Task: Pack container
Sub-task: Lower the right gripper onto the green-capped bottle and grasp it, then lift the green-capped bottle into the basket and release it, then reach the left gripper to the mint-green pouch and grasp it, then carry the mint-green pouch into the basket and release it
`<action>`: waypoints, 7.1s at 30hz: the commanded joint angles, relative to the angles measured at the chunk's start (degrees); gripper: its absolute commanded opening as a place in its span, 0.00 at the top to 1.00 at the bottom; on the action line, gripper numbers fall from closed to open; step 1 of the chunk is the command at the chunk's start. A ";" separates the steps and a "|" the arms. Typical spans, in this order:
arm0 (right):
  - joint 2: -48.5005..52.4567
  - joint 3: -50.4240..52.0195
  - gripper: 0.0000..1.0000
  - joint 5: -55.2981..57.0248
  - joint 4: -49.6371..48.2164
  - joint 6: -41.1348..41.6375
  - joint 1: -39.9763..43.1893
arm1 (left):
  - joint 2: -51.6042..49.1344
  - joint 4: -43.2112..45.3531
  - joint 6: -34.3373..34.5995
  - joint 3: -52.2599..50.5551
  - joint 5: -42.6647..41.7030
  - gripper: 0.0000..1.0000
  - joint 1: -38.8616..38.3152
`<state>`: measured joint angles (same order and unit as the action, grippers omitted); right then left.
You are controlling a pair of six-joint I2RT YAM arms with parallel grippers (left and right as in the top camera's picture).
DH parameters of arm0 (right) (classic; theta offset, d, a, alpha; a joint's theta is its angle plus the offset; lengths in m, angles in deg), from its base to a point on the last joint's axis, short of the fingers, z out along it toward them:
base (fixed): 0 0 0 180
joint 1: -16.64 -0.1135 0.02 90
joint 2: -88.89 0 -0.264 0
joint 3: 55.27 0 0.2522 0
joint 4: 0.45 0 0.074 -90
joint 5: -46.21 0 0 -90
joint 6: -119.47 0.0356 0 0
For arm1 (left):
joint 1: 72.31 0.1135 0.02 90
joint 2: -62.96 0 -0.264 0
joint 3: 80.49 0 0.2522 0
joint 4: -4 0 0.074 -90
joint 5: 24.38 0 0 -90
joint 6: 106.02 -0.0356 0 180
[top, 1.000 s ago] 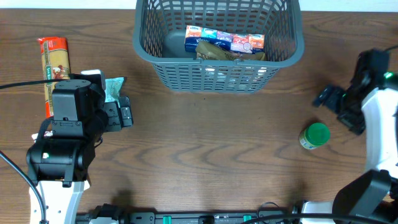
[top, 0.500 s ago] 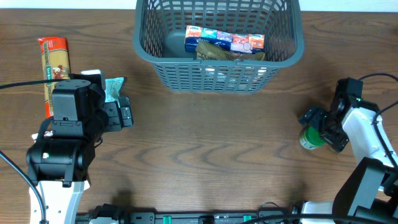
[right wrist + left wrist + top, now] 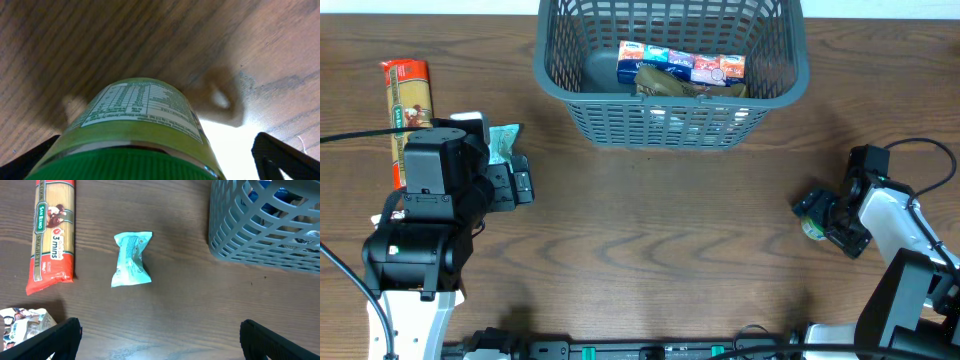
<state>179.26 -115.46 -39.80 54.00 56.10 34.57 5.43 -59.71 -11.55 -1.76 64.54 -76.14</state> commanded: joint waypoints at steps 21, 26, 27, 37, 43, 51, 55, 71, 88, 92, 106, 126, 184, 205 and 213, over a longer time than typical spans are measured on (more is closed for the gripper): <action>-0.81 -2.12 0.99 0.57 -2.34 -1.16 -0.35 | 0.00 -0.15 -0.35 1.05 0.63 0.02 0.28; -0.90 -18.78 0.99 0.09 7.28 -6.34 -0.35 | 0.00 -0.13 -0.37 1.05 0.66 0.02 0.28; -0.90 -23.56 0.99 0.09 9.81 -7.67 -0.35 | -0.02 -0.13 -0.37 1.07 0.63 0.01 0.28; -0.87 -64.39 0.99 -2.73 24.17 -22.14 -3.28 | -0.02 -0.15 -0.37 1.07 0.63 0.02 0.28; -0.39 -73.70 0.99 -4.87 21.51 -40.00 -13.09 | -0.02 -0.13 -0.37 1.05 0.63 0.02 0.28; 5.53 -73.79 0.99 -4.87 11.34 -44.87 -25.00 | -0.02 -0.17 -0.35 1.07 0.63 0.01 0.28; 12.09 -73.90 0.99 -4.96 9.88 -44.35 -27.06 | -0.02 -0.15 -0.35 1.07 0.63 0.02 0.28; 33.66 -73.90 0.99 -5.95 10.60 -42.73 -27.67 | -0.02 -0.17 -0.35 1.05 0.63 0.01 0.28; 40.17 -74.62 0.15 -5.97 15.08 -42.75 -27.78 | -0.02 -0.17 -0.35 1.05 0.63 0.02 0.28; 37.83 -80.15 0.01 -6.03 18.58 -43.82 -28.55 | -0.02 -0.15 -0.35 1.05 0.63 0.02 0.28; 24.02 -109.94 0.01 6.75 27.85 -25.07 -23.67 | 0.09 -0.13 -1.68 1.07 0.70 0.02 0.28; 23.19 -83.89 0.01 -5.55 49.42 -7.43 2.45 | -32.15 -31.89 -1.97 49.37 3.26 0.02 10.21; 23.19 -51.34 0.01 -5.49 28.72 -12.59 2.23 | -58.64 9.40 -10.86 12.24 0.00 0.18 10.29; 23.19 -51.34 0.01 -5.49 28.70 -14.10 2.23 | -49.42 1.84 -3.67 18.93 0.00 0.94 10.29; 23.19 -51.34 0.01 -5.51 28.70 -15.19 2.23 | -33.46 -1.20 3.30 30.95 -3.89 0.95 9.90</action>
<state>202.76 -167.09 -45.35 82.68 42.14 37.06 -33.57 -60.65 -11.68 23.92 63.95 -66.09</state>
